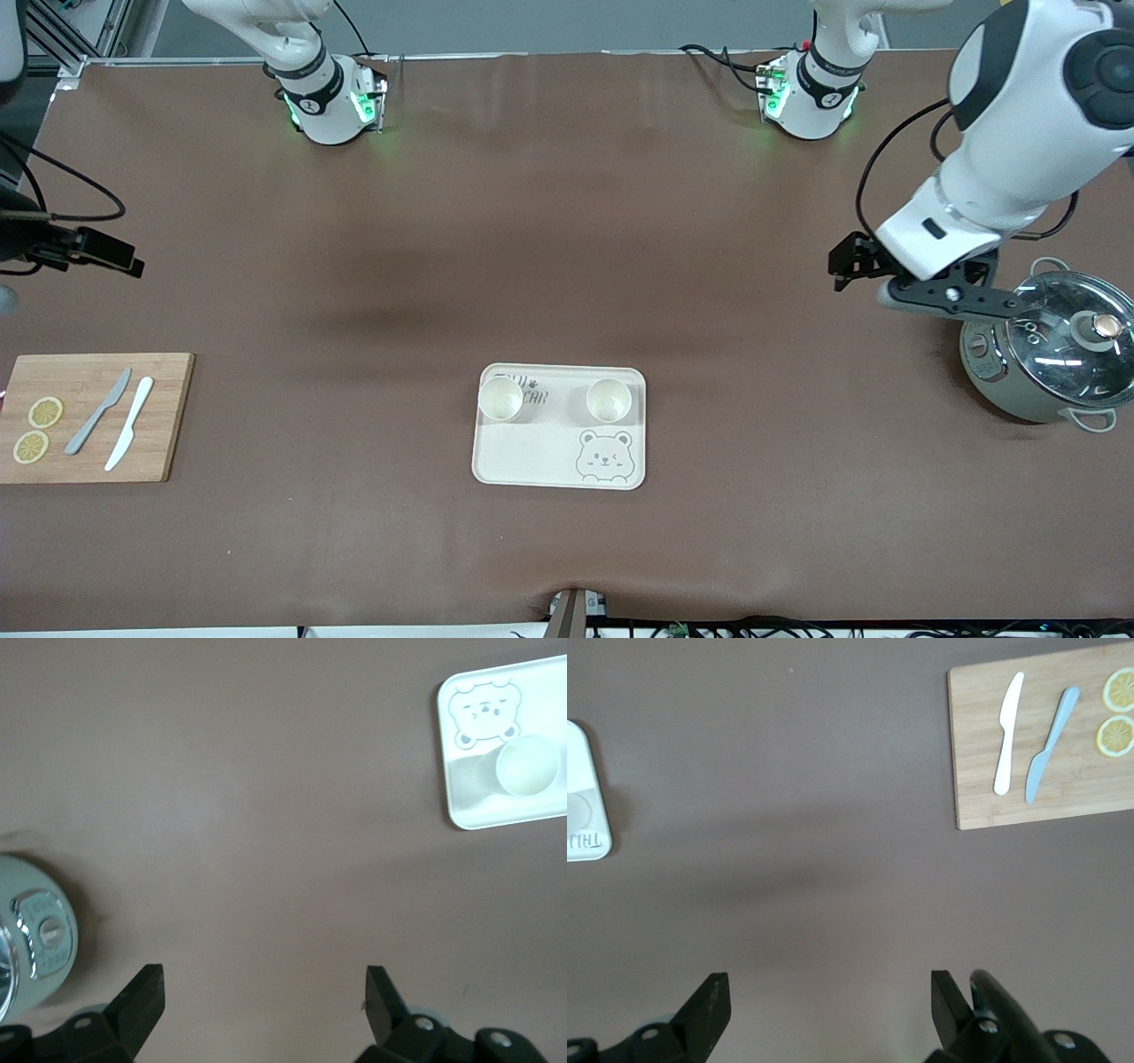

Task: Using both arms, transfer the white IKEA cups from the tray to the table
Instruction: 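Move the left gripper from the pot toward the white tray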

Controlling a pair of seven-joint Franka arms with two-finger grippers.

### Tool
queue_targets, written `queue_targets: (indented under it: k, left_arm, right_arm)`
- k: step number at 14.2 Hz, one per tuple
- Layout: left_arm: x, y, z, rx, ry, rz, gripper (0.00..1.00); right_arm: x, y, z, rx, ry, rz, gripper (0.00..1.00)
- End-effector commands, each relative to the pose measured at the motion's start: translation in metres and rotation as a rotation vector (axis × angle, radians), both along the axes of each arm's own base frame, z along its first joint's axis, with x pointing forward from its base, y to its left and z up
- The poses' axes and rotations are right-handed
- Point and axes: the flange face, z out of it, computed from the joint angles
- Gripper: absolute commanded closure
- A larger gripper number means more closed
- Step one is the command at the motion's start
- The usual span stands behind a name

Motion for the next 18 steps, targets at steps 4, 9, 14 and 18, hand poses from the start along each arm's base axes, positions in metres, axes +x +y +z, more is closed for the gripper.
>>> queue_targets:
  k: [4, 9, 14, 18]
  left_arm:
    - [0.048, -0.086, -0.047, -0.006, 0.014, 0.031, 0.0]
    - [0.066, -0.139, -0.103, -0.039, 0.001, 0.038, 0.0]
    - [0.074, -0.168, -0.157, -0.049, -0.03, 0.008, 0.0]
    - [0.071, -0.192, -0.185, -0.021, -0.066, 0.002, 0.0]
  right_arm:
    - [0.017, -0.001, -0.027, -0.009, 0.032, -0.002, 0.0]
    - [0.03, -0.004, -0.064, 0.005, 0.074, -0.011, 0.0]
    - [0.038, 0.005, -0.091, -0.004, 0.108, -0.076, 0.0]
    - [0.041, 0.044, -0.102, -0.033, 0.126, -0.186, 0.0]
